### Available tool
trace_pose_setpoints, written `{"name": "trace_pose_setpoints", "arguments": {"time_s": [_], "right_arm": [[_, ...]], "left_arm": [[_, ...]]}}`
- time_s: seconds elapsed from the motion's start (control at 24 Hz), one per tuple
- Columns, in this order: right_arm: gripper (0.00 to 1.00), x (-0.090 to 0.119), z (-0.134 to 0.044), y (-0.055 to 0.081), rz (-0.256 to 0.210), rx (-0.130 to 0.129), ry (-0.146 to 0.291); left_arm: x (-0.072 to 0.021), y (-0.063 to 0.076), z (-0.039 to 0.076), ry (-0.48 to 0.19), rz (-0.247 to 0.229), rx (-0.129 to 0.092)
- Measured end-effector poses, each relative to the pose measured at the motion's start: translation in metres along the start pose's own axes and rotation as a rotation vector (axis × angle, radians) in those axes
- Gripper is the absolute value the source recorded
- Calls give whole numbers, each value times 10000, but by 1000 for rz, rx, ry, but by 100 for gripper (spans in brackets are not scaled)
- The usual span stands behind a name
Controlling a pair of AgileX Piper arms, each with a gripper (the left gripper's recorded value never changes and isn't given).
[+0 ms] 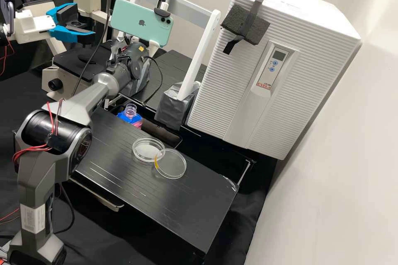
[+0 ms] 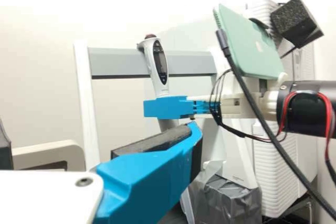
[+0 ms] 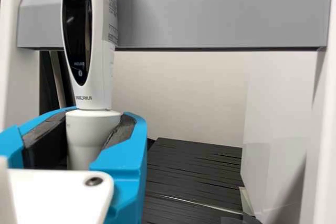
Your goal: Use the pipette
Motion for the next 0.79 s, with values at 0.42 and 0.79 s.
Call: {"name": "trace_pose_setpoints", "arguments": {"time_s": [0.42,0.79], "right_arm": [[0,-2,24,23,7,-1,-3],[100,-8,31,37,9,-1,-8]], "left_arm": [[23,-4,17,-3,-5,-2],[32,-26,19,-4,-11,-4]]}}
